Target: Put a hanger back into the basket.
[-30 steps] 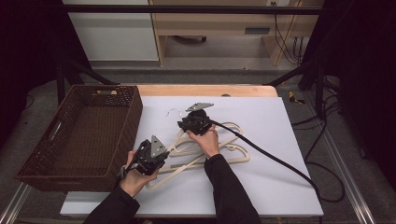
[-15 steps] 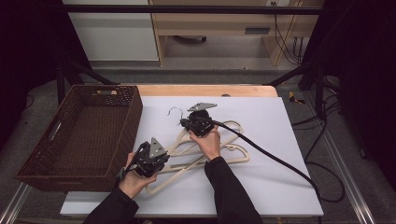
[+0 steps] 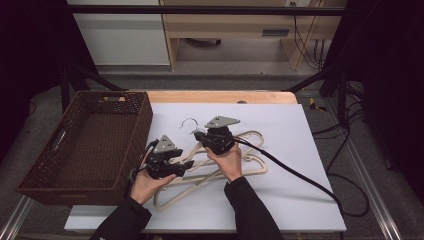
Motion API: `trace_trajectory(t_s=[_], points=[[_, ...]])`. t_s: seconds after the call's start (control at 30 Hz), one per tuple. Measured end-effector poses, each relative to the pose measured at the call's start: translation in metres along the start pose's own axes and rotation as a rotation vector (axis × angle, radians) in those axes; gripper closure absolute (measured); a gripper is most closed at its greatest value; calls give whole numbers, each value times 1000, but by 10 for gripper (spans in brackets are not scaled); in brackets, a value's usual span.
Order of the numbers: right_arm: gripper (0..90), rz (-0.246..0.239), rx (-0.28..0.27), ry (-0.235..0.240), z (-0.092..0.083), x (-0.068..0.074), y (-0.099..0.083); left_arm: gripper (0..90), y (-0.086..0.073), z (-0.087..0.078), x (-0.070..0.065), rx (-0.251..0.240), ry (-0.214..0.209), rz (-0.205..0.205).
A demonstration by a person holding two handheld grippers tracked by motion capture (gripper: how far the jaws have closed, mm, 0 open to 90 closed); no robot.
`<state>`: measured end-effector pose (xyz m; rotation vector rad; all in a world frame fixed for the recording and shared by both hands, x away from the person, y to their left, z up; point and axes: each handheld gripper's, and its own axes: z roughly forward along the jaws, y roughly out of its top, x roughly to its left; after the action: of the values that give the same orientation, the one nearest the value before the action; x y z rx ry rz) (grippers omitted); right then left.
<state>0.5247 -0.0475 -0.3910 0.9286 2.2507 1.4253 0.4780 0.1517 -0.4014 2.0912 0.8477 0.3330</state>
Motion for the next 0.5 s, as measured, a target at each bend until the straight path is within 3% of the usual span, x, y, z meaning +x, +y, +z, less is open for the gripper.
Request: trace_trajectory(t_s=[0.13,0.2,0.37,0.5], points=[[894,-9,-14,16,-6,2,-3,550,2,15,5,39,-19,-24],[894,-19,-21,18,-9,3,-4,609,1,19,7,37,-74,-52],[893,-24,-32,24,-15,3,-5,796,2,17,2,28,-122,-54],[889,-37,-40,31,-24,6,-4,832,1,11,-1,15,-135,-71]])
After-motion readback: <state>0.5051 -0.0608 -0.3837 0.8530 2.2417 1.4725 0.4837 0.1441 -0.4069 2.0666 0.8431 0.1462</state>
